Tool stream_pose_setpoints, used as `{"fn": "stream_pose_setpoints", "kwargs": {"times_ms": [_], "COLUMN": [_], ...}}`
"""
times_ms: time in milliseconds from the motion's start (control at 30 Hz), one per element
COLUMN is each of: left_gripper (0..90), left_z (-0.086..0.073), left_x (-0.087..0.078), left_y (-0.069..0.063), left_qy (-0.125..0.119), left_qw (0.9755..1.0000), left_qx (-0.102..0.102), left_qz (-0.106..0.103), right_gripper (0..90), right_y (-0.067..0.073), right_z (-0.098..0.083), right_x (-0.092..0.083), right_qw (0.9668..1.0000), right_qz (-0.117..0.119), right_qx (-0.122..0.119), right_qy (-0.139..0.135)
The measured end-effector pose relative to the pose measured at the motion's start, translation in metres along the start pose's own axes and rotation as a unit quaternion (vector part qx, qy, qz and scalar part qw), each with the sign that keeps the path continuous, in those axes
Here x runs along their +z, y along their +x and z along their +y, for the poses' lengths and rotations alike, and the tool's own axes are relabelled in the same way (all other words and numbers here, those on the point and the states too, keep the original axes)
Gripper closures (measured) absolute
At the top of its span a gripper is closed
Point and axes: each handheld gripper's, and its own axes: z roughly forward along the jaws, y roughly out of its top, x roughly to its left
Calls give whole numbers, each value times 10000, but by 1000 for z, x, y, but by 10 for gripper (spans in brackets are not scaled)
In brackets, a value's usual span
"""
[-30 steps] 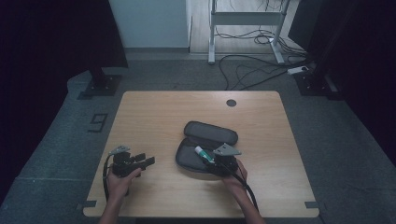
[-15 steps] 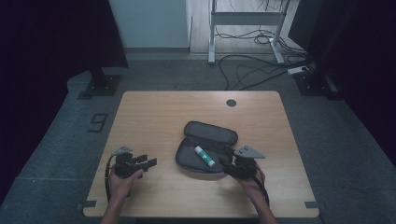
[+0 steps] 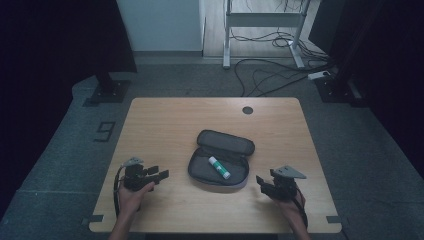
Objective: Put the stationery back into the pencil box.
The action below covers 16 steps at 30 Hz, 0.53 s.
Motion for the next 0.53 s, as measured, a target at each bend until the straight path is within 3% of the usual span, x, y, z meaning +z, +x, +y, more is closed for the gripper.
{"fn": "stream_pose_setpoints", "kwargs": {"times_ms": [67,233,533], "left_gripper": [378,376,374], "left_z": [0,0,1], "left_x": [1,0,0], "left_y": [-1,-1,0], "left_qy": [16,32,29], "left_qw": [10000,10000,10000], "left_qx": [7,9,-8], "left_qz": [-10,-22,-16], "right_gripper": [352,338,330], "right_y": [-6,-14,-15], "right_z": [-3,-10,-12], "right_x": [0,8,13], "right_qw": [9999,9996,9994], "right_qz": [6,-75,-84], "right_qx": [135,179,202], "right_qy": [6,200,284]}}
